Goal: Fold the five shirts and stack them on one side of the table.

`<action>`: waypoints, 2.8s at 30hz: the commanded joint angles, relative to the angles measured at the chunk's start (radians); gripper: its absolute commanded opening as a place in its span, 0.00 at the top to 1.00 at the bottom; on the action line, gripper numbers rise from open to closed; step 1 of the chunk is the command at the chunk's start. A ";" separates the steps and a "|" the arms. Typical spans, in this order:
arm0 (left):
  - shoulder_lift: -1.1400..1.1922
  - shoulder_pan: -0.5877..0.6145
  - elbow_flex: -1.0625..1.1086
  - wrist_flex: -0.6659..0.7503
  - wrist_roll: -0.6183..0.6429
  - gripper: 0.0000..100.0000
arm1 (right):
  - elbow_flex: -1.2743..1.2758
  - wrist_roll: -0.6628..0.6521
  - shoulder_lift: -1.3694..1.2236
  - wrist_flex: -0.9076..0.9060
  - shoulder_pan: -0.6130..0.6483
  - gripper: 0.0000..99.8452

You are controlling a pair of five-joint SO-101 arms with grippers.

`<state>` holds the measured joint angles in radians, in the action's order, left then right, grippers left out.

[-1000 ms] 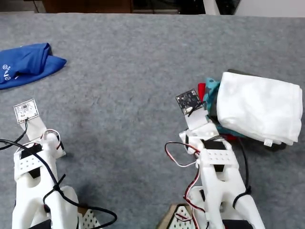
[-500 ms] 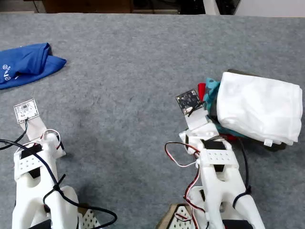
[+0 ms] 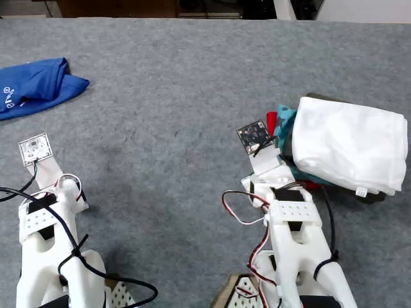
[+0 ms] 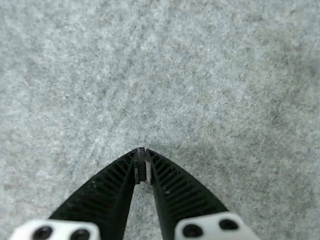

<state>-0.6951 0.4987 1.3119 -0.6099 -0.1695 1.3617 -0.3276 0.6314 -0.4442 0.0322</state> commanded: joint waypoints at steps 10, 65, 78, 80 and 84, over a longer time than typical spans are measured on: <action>-0.001 -0.011 -0.006 0.009 -0.006 0.98 | -0.025 0.000 0.027 -0.003 0.008 0.96; 2.126 0.505 -2.915 -0.743 0.127 0.84 | -0.028 0.000 0.025 -0.003 0.008 0.96; 2.149 0.476 -2.987 -0.895 0.100 0.98 | -0.028 0.000 0.025 -0.003 0.008 0.96; 2.104 0.450 -2.986 -0.956 0.054 0.98 | -0.028 0.000 0.025 -0.003 0.008 0.96; 2.017 0.376 -2.986 -1.080 0.015 0.98 | -0.028 0.000 0.025 -0.003 0.008 0.96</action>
<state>1.3932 0.9344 -1.6571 -1.5980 -0.1327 1.3617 -0.3276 0.6314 -0.4442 0.0322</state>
